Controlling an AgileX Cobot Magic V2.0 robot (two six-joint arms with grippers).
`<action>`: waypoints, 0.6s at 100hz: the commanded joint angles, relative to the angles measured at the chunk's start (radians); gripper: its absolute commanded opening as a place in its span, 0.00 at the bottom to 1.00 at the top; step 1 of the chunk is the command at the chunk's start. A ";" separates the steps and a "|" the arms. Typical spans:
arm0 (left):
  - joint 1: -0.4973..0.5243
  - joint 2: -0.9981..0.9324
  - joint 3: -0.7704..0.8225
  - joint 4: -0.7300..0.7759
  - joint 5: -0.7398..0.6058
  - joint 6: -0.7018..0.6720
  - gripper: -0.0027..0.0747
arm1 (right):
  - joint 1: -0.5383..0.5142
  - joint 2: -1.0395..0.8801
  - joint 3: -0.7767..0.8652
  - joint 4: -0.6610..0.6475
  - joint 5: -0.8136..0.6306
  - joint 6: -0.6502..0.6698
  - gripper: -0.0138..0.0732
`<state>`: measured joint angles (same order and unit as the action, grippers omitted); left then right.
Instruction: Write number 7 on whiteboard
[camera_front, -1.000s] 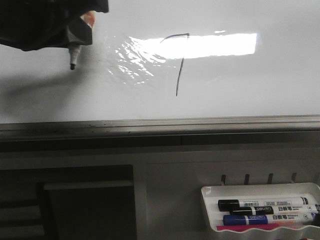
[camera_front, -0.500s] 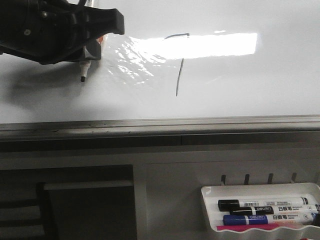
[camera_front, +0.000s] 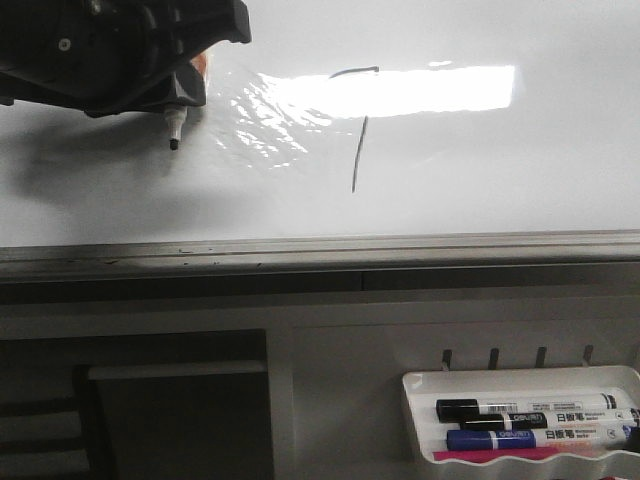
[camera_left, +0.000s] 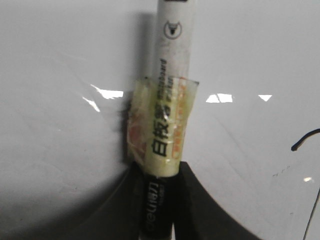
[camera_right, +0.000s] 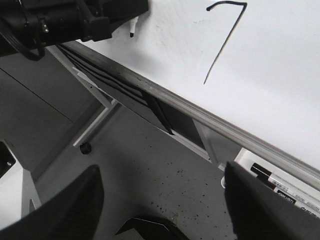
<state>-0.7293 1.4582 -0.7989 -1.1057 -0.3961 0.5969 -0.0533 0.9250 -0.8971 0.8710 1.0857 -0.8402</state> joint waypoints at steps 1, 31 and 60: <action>0.002 -0.018 -0.032 0.026 -0.028 -0.013 0.01 | -0.006 -0.012 -0.023 0.050 -0.016 -0.006 0.67; 0.002 -0.018 -0.032 0.026 -0.019 -0.013 0.20 | -0.004 -0.012 -0.023 0.050 -0.018 -0.006 0.67; 0.002 -0.061 -0.032 0.026 -0.017 0.075 0.67 | 0.005 -0.012 -0.023 0.052 -0.028 -0.006 0.67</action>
<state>-0.7293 1.4485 -0.8027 -1.0932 -0.3666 0.6210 -0.0533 0.9250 -0.8971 0.8710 1.0875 -0.8425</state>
